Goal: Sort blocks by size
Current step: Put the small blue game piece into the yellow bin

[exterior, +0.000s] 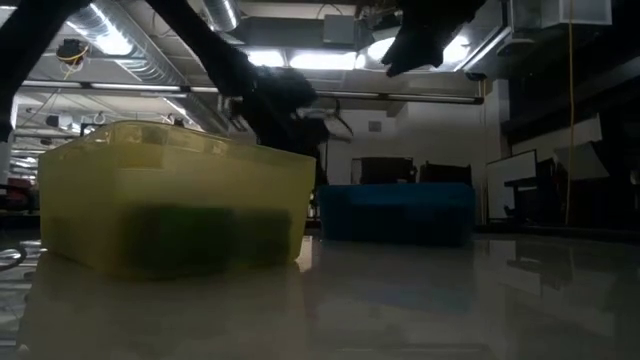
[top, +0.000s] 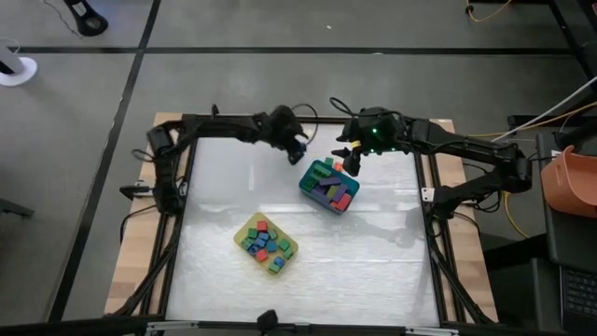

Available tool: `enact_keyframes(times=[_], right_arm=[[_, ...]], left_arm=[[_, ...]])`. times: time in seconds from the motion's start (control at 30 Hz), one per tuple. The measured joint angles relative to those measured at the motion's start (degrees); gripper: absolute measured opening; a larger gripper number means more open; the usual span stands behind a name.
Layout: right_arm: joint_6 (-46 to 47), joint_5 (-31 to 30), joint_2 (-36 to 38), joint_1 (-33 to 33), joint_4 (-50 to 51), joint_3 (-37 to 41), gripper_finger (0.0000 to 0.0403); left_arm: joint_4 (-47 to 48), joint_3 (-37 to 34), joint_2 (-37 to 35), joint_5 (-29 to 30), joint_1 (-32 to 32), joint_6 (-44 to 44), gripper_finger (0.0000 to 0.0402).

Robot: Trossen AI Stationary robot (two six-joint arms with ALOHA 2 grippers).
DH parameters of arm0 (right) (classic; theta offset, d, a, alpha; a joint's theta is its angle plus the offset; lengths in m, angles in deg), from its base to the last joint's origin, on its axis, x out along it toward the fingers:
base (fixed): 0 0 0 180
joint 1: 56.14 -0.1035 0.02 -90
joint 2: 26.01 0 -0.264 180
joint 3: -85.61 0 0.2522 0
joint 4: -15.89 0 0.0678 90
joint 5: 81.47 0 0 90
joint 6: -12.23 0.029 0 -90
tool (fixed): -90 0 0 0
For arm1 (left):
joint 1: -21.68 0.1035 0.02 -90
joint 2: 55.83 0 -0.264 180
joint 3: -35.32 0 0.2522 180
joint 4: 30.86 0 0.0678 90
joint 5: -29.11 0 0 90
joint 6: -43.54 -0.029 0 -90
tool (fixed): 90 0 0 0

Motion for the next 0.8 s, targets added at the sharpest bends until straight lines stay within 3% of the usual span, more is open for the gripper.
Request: enact_keyframes(times=[0.1,0.3,0.43,0.53,0.8], right_arm=[[-2.6,-0.2,-0.7,0.8,2.0,0.0,0.0211],[-5.3,2.9,-5.1,4.9,5.7,0.0,0.0211],[-5.3,6.6,-8.9,7.8,6.0,0.0,0.0211],[-5.5,6.7,-11.7,9.3,5.2,0.0,0.0211],[-13.2,7.3,-17.1,12.4,5.0,0.0,0.0211]], left_arm=[[9.2,0.8,-5.1,-5.4,1.4,-0.4,0.0075],[31.6,0.9,-16.0,-21.9,1.0,-6.1,0.0075],[45.8,0.1,-20.9,-23.1,-2.8,-11.2,0.0075],[50.8,-1.8,-23.1,-23.2,-6.9,-12.6,0.0082],[50.0,-6.4,-23.9,-25.2,-17.7,-10.3,0.0096]])
